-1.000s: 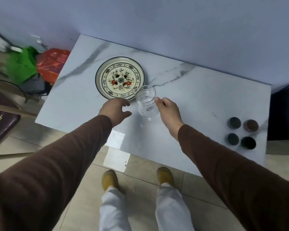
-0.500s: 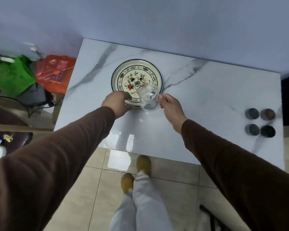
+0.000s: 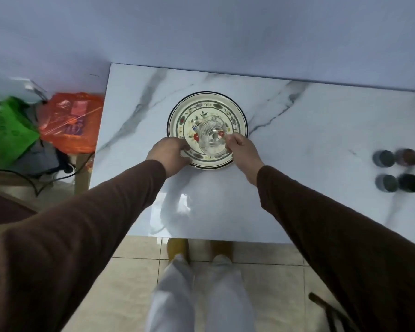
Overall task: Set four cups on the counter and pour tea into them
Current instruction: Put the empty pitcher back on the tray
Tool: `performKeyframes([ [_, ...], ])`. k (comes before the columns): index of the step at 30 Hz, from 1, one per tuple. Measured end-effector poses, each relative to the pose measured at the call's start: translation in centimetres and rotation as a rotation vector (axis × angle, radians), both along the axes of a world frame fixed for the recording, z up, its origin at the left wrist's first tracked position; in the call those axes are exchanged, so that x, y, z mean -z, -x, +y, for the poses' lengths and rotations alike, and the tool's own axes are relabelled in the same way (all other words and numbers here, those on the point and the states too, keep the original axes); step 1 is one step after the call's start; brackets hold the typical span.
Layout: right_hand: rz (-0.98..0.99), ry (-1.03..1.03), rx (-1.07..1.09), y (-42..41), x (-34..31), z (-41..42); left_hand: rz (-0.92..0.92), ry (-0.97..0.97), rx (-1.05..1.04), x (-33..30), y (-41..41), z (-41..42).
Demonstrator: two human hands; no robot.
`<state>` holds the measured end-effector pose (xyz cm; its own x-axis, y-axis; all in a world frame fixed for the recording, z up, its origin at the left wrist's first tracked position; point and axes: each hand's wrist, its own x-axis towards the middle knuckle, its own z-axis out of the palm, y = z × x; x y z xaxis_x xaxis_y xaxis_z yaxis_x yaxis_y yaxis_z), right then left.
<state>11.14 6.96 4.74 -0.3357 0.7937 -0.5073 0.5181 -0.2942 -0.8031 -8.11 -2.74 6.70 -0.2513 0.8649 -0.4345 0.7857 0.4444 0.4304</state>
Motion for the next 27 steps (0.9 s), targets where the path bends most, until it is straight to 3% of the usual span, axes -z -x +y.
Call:
performKeyframes([
  [15,0.050,0.045,0.013,2.8,4.5,2.8,0.000,-0.011,0.061,3.9,2.5,4.0],
  [27,-0.066,-0.040,-0.060,2.9,5.1,4.9,-0.018,-0.004,0.050,4.2,2.3,5.1],
])
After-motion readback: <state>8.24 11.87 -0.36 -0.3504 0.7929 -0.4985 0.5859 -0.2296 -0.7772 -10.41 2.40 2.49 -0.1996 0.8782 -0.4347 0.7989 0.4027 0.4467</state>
